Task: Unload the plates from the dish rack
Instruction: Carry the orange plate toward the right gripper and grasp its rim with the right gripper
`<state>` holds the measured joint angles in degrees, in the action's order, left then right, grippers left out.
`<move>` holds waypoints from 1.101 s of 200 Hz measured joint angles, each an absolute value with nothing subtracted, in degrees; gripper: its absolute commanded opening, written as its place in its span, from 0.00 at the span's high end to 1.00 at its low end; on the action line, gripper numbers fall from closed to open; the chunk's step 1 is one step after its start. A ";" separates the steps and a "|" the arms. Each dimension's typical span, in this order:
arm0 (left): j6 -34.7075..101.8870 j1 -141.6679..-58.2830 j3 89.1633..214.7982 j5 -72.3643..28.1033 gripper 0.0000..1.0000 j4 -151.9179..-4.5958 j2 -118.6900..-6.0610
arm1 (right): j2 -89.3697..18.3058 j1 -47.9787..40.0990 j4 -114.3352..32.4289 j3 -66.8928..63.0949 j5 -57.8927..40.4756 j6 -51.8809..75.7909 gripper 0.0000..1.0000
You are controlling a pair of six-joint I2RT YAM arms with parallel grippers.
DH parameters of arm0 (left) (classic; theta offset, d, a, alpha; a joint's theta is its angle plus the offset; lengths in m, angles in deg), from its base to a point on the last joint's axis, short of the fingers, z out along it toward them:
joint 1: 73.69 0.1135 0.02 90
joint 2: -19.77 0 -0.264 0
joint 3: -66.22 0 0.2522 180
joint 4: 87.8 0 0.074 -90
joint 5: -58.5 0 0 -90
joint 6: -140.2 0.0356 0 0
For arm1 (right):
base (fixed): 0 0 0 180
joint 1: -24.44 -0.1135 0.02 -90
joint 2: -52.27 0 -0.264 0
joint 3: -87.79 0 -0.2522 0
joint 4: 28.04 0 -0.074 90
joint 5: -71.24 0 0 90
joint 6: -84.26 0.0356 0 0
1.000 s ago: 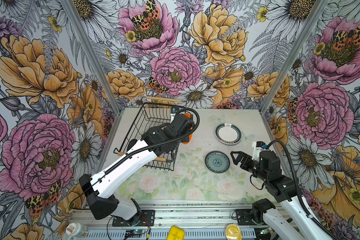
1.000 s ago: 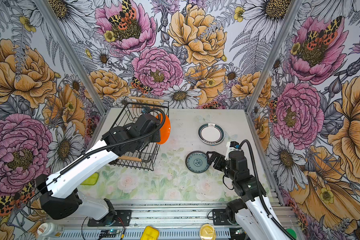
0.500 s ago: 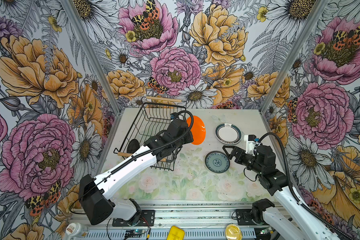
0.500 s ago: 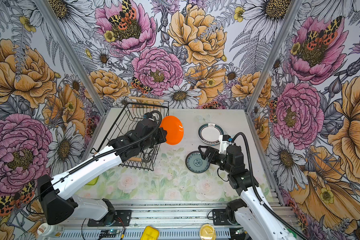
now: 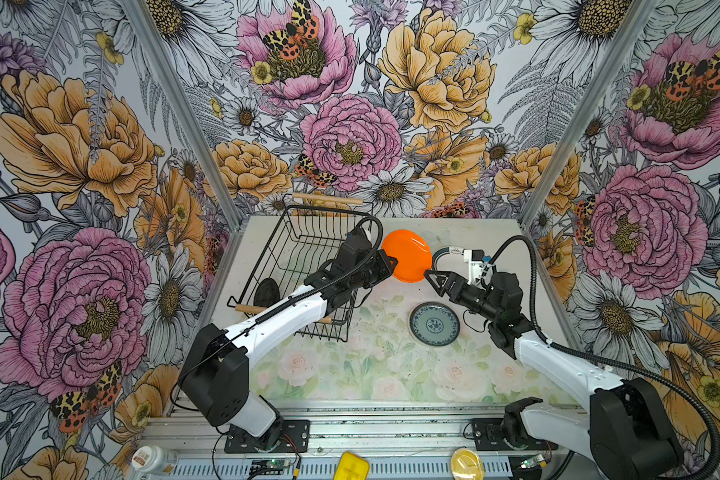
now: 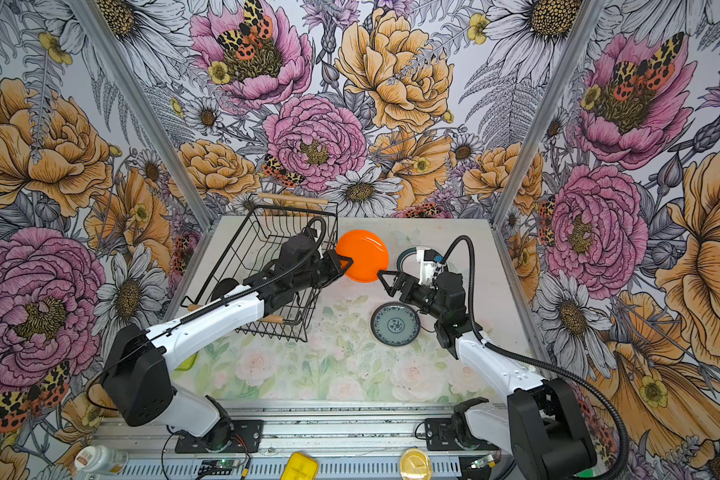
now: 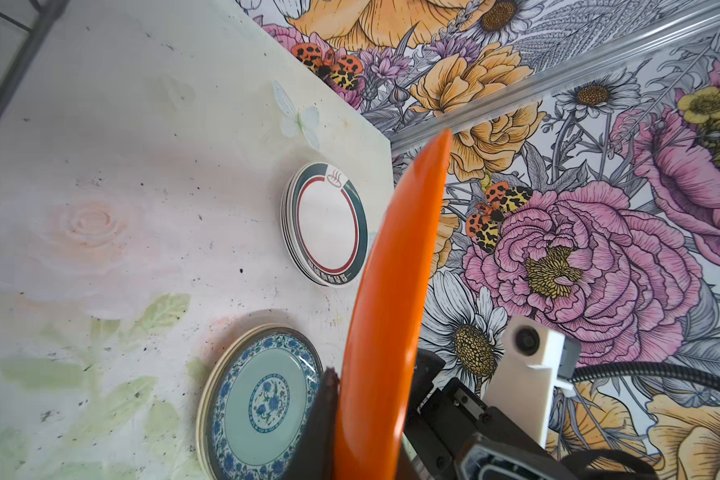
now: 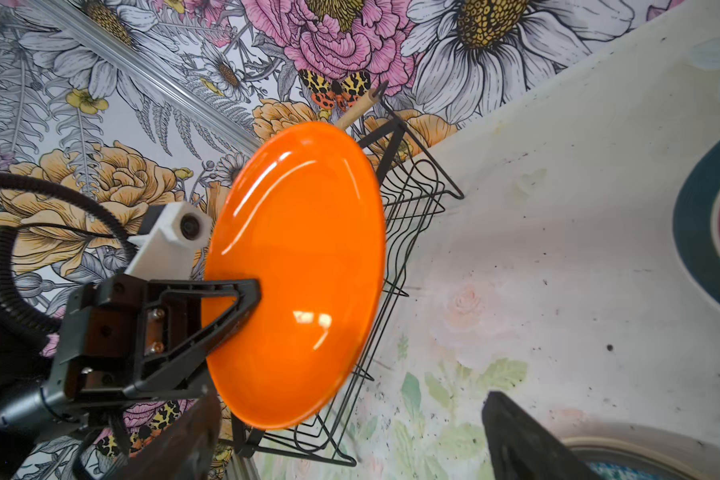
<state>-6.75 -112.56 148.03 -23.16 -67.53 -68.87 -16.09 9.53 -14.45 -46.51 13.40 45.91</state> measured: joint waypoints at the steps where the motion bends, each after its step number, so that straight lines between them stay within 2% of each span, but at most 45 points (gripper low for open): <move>1: -6.80 -112.54 148.03 -23.05 1.00 -67.56 -68.94 | -16.15 9.53 -14.27 -46.44 13.47 45.94 0.01; 90: -11.65 -109.65 148.23 -15.43 1.00 -74.92 -72.41 | -21.57 9.70 -6.19 -41.74 15.30 48.27 0.05; 103: -11.89 -109.65 148.23 -15.21 1.00 -75.42 -72.41 | -21.57 9.79 -6.27 -41.59 15.43 48.30 0.09; 118: -12.04 -109.65 148.23 -14.77 1.00 -76.02 -72.41 | -21.62 9.81 -6.36 -41.28 15.50 48.38 0.22; 150: -12.50 -109.67 148.60 -13.94 1.00 -77.15 -72.50 | -23.02 10.07 -5.16 -40.76 15.63 49.74 0.40; 177: -12.92 -109.72 148.64 -13.15 1.00 -78.27 -72.96 | -23.63 10.18 -4.81 -40.72 15.57 50.55 0.51; 220: -14.16 -109.83 150.33 -11.16 1.00 -80.45 -74.71 | -23.67 10.38 -4.13 -40.72 15.59 51.40 0.64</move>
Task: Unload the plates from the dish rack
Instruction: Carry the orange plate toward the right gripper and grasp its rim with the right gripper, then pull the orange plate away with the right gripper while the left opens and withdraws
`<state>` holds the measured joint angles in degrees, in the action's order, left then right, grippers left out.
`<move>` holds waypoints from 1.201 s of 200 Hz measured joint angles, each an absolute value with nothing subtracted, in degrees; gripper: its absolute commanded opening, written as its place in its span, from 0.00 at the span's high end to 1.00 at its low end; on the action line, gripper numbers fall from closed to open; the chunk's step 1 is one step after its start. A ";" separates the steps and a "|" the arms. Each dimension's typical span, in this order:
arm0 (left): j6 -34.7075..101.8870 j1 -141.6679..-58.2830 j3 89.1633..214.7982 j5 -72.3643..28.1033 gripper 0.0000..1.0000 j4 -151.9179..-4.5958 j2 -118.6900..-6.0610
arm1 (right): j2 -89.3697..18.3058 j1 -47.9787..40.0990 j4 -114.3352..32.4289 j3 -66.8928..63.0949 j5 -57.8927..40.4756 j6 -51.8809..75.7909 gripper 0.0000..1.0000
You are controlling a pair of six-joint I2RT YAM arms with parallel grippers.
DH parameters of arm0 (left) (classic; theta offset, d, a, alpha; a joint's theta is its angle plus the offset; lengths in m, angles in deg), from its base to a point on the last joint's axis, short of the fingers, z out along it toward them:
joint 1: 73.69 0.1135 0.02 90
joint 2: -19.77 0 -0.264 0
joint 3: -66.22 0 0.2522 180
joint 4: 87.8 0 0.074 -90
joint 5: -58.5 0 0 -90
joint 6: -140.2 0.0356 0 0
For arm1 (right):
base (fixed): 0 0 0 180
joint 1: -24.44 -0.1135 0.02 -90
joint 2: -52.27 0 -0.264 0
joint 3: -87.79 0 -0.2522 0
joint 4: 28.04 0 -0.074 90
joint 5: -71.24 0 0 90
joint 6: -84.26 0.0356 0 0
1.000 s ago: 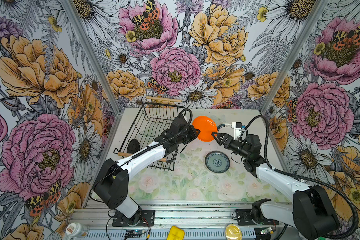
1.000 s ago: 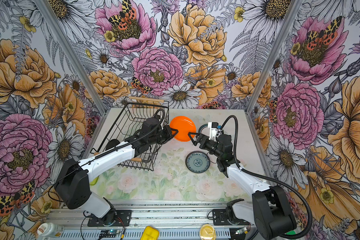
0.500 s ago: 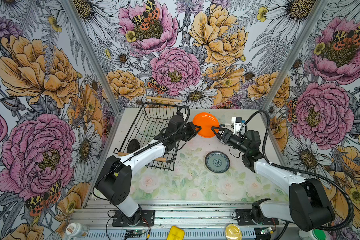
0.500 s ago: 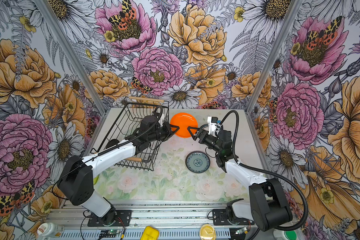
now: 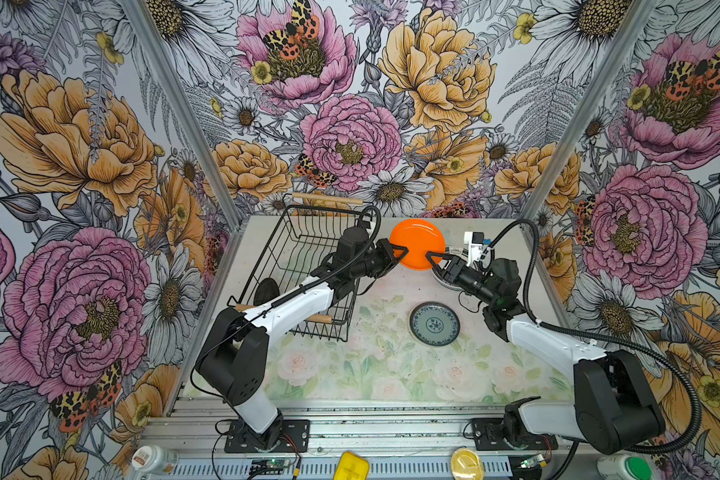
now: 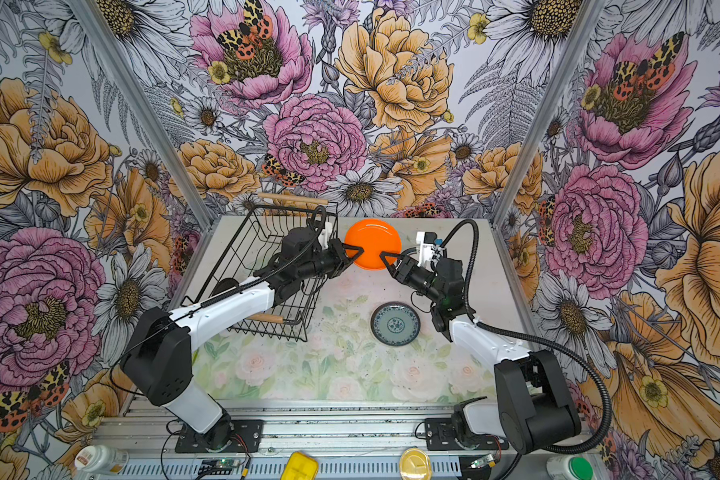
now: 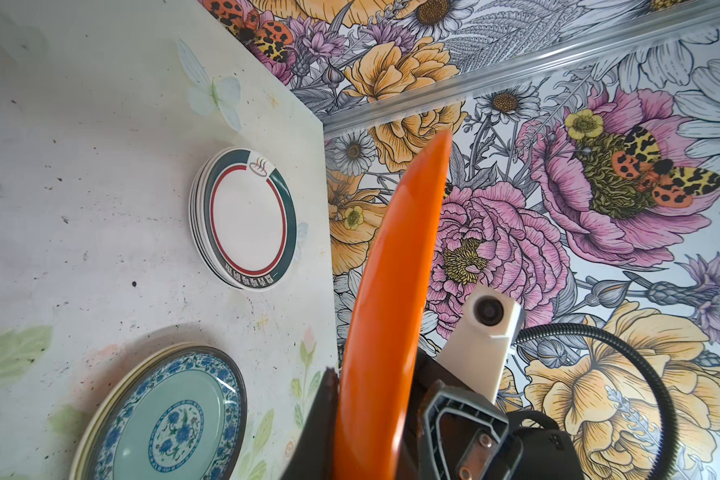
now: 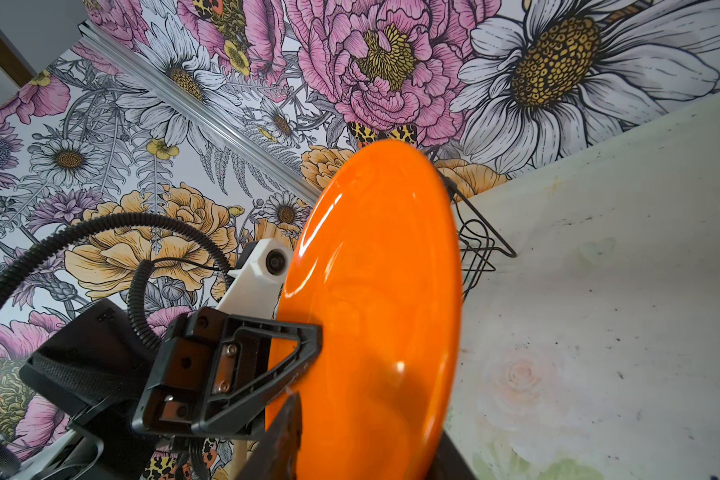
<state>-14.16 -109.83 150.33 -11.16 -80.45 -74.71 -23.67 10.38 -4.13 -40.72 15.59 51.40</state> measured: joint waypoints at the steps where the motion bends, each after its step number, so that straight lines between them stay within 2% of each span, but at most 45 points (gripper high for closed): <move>1: -14.23 -109.83 150.41 -11.08 1.00 -80.50 -74.77 | -23.69 10.40 -4.07 -40.72 15.59 51.47 0.64; 45: -14.31 -109.98 152.18 -10.03 1.00 -81.15 -76.39 | -24.81 10.68 -2.17 -40.72 15.61 53.04 0.71; 70: -13.09 -109.98 152.53 -9.74 1.00 -81.70 -77.22 | -25.18 11.17 -2.17 -40.72 15.30 56.06 0.78; 82: -12.65 -109.98 152.86 -9.50 1.00 -82.05 -77.68 | -25.25 11.41 -2.14 -40.72 15.32 57.08 0.85; 108: -12.19 -109.98 153.45 -9.17 0.95 -82.07 -78.27 | -25.36 11.62 -2.10 -40.72 14.93 58.31 0.94; 119: -11.84 -109.98 153.69 -9.13 0.88 -82.00 -78.40 | -25.36 11.69 -2.12 -40.72 14.91 58.72 0.97; 139: -11.95 -110.04 154.15 -8.80 0.67 -81.83 -78.67 | -25.36 11.71 -1.77 -40.72 14.84 58.35 0.98; 170: -11.30 -111.03 155.14 -7.21 0.49 -79.51 -79.04 | -25.51 11.78 -1.23 -40.67 14.65 56.95 1.00; 240: -9.40 -110.85 155.59 -6.75 0.36 -74.97 -78.03 | -27.63 12.19 -3.11 -33.37 15.35 53.35 1.00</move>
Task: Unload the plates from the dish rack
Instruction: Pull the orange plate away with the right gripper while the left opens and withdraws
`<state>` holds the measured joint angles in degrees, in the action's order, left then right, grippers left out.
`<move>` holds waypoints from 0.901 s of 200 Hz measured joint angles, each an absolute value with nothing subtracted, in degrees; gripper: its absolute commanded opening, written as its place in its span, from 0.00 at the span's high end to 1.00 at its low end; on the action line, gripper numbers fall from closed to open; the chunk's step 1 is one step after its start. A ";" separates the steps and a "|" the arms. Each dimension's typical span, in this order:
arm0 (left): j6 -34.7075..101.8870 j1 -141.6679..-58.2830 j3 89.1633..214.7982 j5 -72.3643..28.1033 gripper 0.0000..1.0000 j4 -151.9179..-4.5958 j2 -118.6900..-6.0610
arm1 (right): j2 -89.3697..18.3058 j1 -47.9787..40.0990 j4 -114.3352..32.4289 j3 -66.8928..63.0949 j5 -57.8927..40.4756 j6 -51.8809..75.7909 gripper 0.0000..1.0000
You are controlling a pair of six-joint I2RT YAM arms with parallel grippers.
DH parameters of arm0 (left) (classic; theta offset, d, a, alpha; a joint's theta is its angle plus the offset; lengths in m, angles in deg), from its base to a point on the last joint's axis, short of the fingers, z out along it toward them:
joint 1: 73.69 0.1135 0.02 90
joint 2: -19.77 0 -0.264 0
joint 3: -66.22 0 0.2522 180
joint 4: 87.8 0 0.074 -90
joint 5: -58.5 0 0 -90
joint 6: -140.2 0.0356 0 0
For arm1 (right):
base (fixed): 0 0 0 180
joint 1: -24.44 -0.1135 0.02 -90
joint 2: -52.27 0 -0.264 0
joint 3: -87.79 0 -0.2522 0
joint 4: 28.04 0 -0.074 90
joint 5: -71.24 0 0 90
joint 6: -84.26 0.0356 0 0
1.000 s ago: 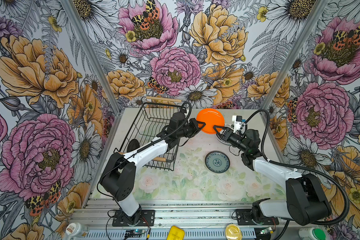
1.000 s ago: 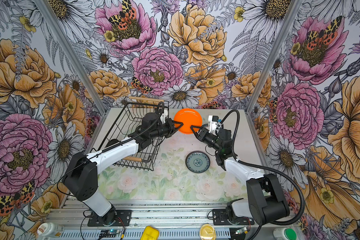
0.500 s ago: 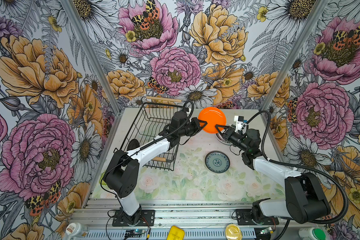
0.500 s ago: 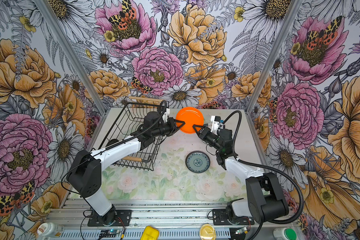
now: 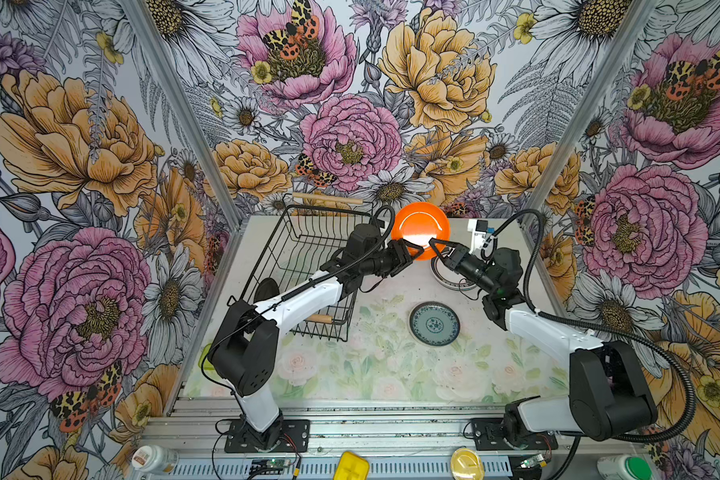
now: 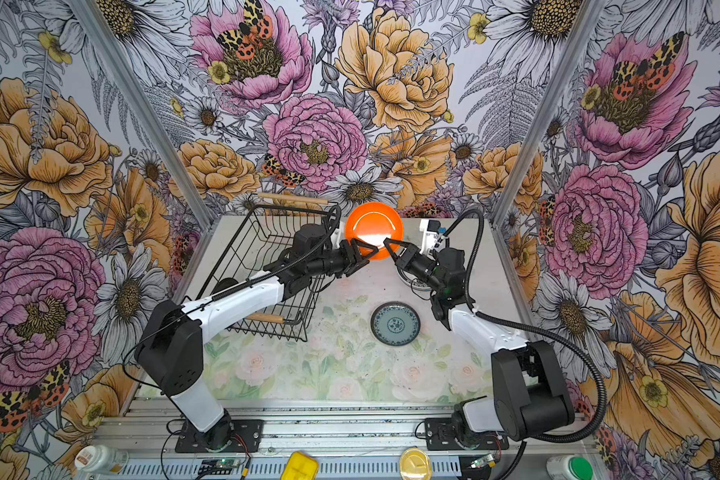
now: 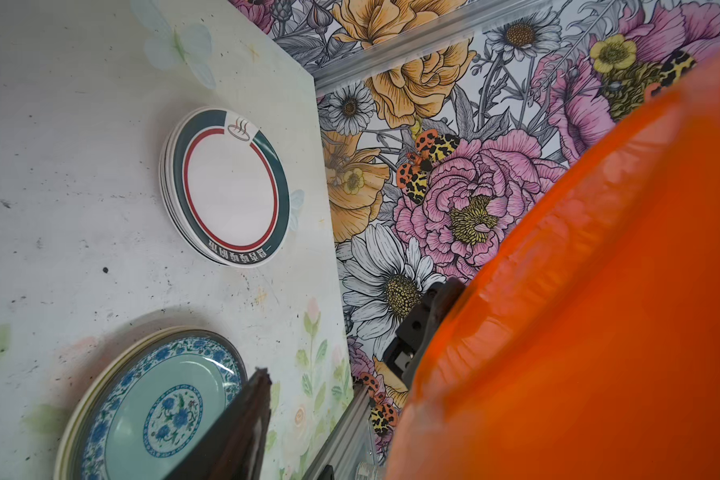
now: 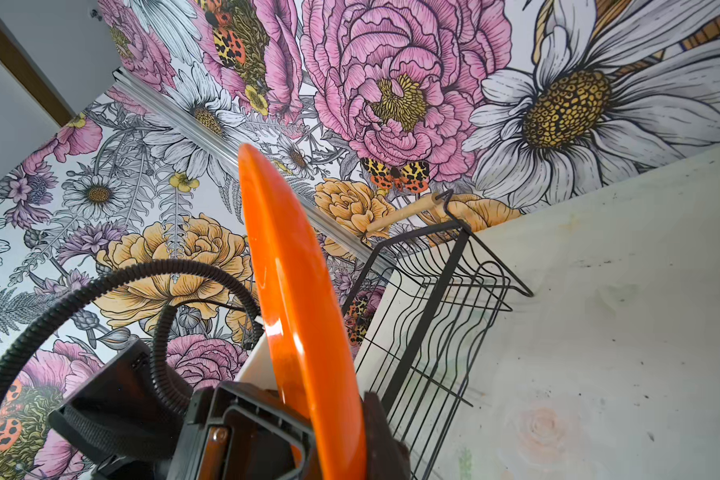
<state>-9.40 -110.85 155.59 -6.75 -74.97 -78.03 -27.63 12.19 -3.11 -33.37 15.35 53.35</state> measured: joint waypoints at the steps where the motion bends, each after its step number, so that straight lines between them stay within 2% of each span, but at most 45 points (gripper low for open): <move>1: -9.29 -110.79 155.57 -6.75 0.36 -74.77 -77.88 | -27.72 12.24 -3.24 -33.13 15.35 53.21 1.00; 50: -4.00 -106.37 152.95 -8.19 0.31 -67.43 -68.09 | -30.27 14.05 -12.13 -22.29 16.05 44.47 1.00; 68: -1.09 -104.12 152.12 -10.14 0.04 -63.03 -62.67 | -30.93 15.12 -16.72 -17.39 15.96 39.40 1.00; 72: 0.22 -103.53 151.90 -10.77 0.02 -61.94 -61.20 | -31.02 15.41 -17.84 -16.30 15.78 37.98 1.00; 122: 8.98 -96.21 147.97 -18.92 0.01 -51.32 -46.05 | -31.06 17.81 -29.14 -6.49 9.55 22.61 1.00; 180: 14.69 -91.75 141.41 -31.99 0.01 -45.33 -36.48 | -27.50 18.16 -38.51 -7.60 -10.42 10.70 1.00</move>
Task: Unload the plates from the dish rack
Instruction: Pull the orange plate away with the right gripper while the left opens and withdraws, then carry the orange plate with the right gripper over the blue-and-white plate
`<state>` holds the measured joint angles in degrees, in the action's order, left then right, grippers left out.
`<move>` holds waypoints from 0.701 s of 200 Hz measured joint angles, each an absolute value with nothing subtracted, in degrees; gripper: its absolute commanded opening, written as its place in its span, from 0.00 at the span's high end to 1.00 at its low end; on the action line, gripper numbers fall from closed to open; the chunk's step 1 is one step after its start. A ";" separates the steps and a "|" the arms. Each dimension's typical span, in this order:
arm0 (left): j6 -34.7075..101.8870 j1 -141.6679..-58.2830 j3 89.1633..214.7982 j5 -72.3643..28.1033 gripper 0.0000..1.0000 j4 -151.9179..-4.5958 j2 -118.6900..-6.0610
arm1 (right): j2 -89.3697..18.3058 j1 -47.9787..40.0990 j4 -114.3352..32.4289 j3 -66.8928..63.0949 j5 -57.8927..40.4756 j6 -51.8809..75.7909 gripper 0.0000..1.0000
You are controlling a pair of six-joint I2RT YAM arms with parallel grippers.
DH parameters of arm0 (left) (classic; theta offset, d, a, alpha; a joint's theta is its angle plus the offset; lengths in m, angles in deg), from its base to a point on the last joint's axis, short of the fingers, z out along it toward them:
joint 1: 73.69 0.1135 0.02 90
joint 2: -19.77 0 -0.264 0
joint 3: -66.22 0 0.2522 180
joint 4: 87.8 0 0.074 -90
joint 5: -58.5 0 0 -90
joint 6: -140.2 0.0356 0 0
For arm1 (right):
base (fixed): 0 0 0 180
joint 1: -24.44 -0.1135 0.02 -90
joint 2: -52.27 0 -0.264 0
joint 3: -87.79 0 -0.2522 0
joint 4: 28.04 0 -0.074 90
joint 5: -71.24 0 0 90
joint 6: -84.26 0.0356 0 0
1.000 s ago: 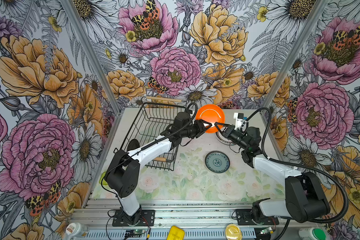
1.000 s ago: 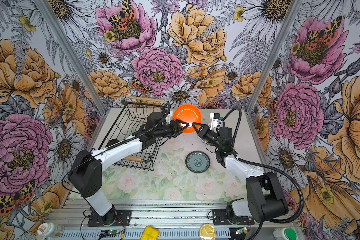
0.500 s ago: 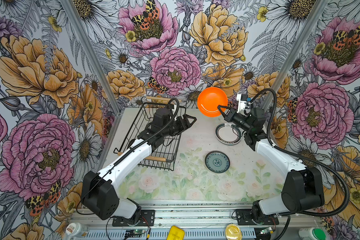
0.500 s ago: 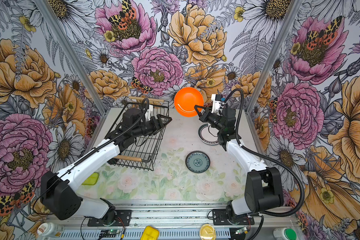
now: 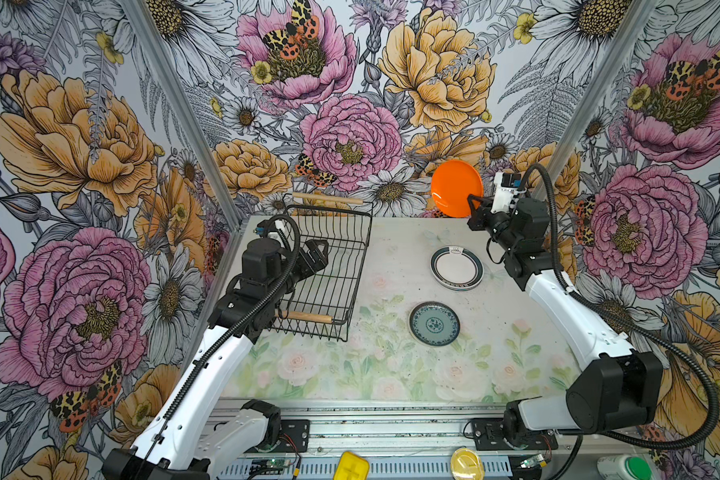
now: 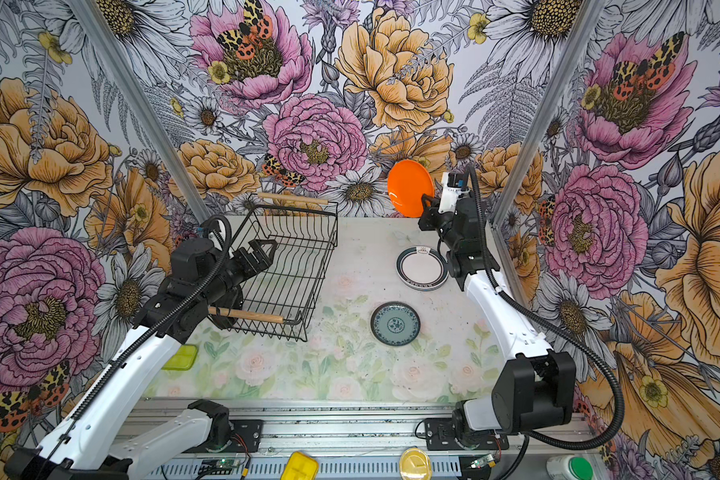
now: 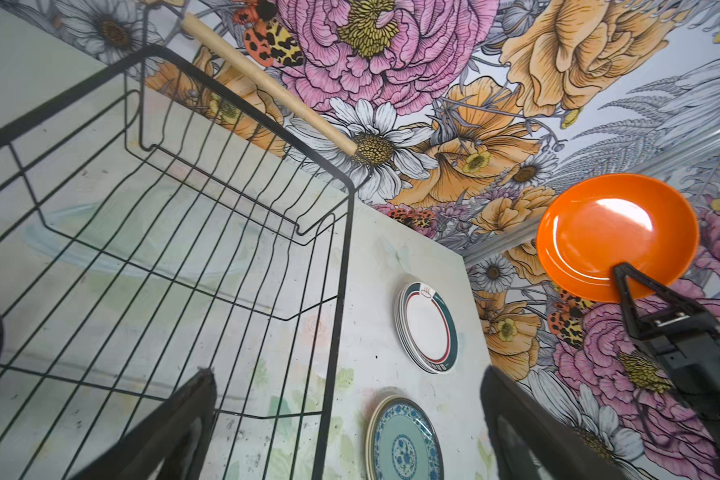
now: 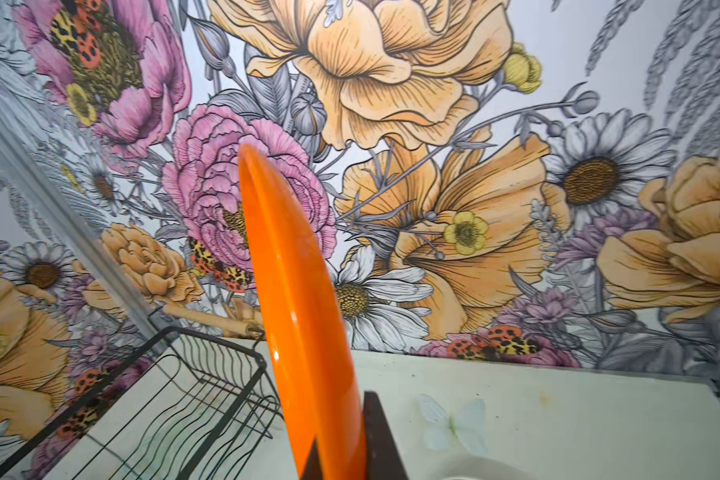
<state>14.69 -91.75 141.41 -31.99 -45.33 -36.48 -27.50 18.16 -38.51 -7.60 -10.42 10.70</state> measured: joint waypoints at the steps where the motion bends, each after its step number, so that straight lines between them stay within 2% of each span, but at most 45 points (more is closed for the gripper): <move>1: 14.76 -91.75 141.28 -32.28 0.01 -45.28 -36.31 | -27.39 18.16 -38.65 -7.78 -10.93 10.55 1.00; 55: 17.82 -91.75 139.20 -45.85 0.01 -43.95 -33.47 | -24.02 18.16 -44.44 -17.77 -24.35 10.48 1.00; 87: 19.35 -91.79 139.16 -51.40 0.01 -43.78 -33.57 | -17.53 18.16 -51.19 -25.24 -31.14 14.66 1.00; 140: 20.02 -92.47 136.43 -55.01 0.01 -44.65 -32.59 | -4.59 18.16 -61.20 -32.96 -34.20 21.67 1.00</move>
